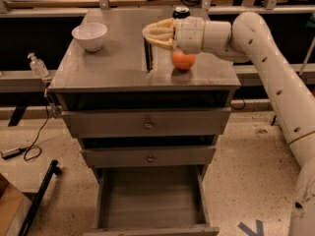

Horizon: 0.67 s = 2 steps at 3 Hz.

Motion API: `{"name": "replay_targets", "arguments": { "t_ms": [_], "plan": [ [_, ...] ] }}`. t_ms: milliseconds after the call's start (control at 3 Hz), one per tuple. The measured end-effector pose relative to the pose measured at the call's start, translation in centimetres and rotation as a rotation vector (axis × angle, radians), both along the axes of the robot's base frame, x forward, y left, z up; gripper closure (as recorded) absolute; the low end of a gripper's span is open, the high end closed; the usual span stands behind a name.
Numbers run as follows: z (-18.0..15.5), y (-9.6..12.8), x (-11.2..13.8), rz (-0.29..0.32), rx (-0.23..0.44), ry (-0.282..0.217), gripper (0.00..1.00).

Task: Pick rxbar chocolate from bottom drawer and place on counter

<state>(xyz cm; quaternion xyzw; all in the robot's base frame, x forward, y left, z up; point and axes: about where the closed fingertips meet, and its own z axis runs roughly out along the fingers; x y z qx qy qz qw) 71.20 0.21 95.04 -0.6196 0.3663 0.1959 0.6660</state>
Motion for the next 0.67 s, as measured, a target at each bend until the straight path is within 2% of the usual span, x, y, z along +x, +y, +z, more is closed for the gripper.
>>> {"name": "replay_targets", "arguments": {
  "t_ms": [333,667],
  "plan": [
    [-0.59,0.63,0.18,0.012,0.005,0.006,0.19],
    [-0.61,0.94,0.14,0.017,0.006,0.007,0.00]
  ]
}}
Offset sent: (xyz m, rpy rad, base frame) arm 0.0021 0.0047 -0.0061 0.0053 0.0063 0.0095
